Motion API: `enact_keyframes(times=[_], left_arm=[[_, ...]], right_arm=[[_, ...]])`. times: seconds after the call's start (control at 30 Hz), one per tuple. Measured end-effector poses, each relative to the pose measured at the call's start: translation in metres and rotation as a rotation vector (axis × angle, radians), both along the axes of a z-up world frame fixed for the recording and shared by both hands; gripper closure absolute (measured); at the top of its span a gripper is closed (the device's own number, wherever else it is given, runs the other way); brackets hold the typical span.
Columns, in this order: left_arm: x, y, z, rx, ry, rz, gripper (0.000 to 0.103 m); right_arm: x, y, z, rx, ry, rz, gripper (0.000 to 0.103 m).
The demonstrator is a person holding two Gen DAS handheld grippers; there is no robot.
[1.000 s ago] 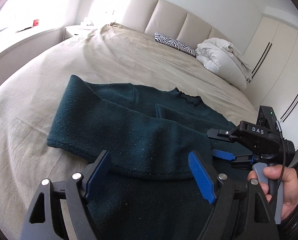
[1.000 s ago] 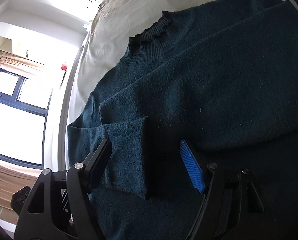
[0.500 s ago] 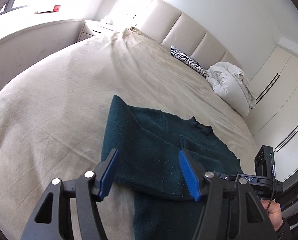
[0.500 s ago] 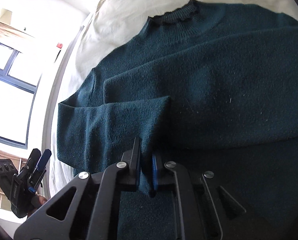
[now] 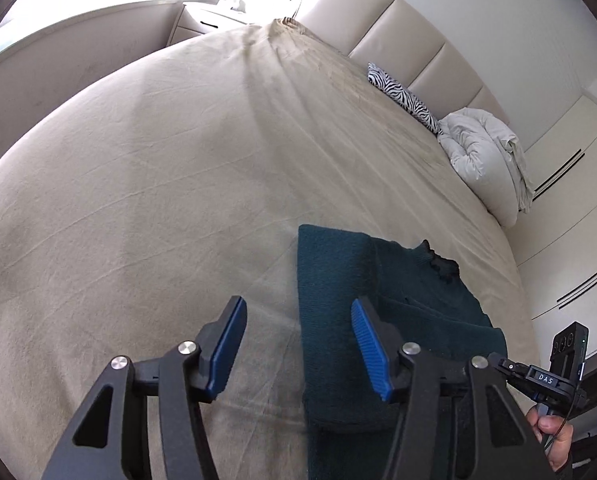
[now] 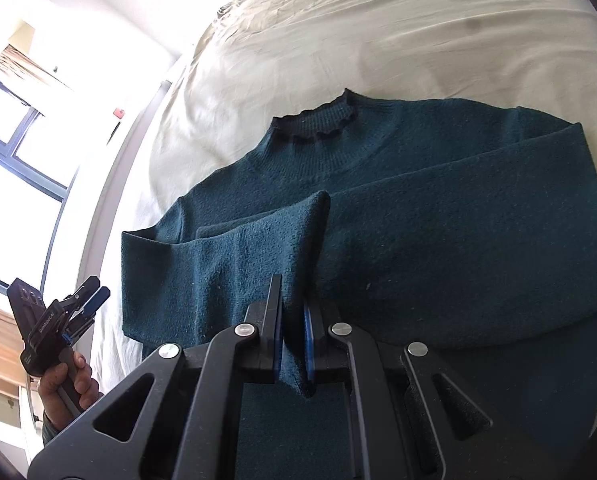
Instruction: Fold small clothes
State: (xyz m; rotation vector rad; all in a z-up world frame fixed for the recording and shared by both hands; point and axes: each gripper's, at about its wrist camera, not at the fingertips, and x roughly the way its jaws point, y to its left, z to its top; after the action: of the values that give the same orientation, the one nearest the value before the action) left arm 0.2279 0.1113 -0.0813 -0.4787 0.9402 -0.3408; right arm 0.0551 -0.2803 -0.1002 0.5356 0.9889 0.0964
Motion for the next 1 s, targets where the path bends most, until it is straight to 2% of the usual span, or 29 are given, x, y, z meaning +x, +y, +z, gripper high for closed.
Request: enact_keyframes(times=[0.03, 0.17, 0.33, 0.63, 0.73, 0.8, 0.9, 0.93, 1.0], left_arm=[[0.007, -0.004, -0.002, 0.015, 0.008, -0.006, 0.050], [0.031, -0.017, -0.007, 0.033, 0.036, -0.027, 0.050], [0.041, -0.032, -0.017, 0.061, 0.063, -0.057, 0.050], [0.063, -0.039, -0.023, 0.090, 0.062, -0.066, 0.050], [0.075, -0.041, -0.025, 0.068, 0.072, -0.078, 0.050], [0.082, -0.039, -0.028, 0.054, 0.085, -0.080, 0.056], [0.087, -0.037, -0.031, 0.055, 0.098, -0.086, 0.081], [0.088, -0.038, -0.031, 0.057, 0.100, -0.097, 0.093], [0.087, -0.043, -0.029, 0.088, 0.084, -0.105, 0.095]], right_arm=[[-0.002, -0.006, 0.002, -0.013, 0.003, -0.003, 0.096], [0.001, -0.022, 0.005, -0.063, 0.006, -0.006, 0.096], [0.002, -0.044, 0.002, -0.105, 0.017, -0.021, 0.096], [-0.002, -0.065, -0.009, -0.092, 0.048, -0.045, 0.096], [0.002, -0.066, -0.014, -0.082, 0.052, -0.041, 0.096], [0.004, -0.067, -0.017, -0.075, 0.051, -0.036, 0.096], [0.006, -0.070, -0.022, -0.058, 0.055, -0.033, 0.096], [0.010, -0.068, -0.025, -0.060, 0.057, -0.030, 0.096], [0.014, -0.065, -0.029, -0.079, 0.062, -0.022, 0.096]])
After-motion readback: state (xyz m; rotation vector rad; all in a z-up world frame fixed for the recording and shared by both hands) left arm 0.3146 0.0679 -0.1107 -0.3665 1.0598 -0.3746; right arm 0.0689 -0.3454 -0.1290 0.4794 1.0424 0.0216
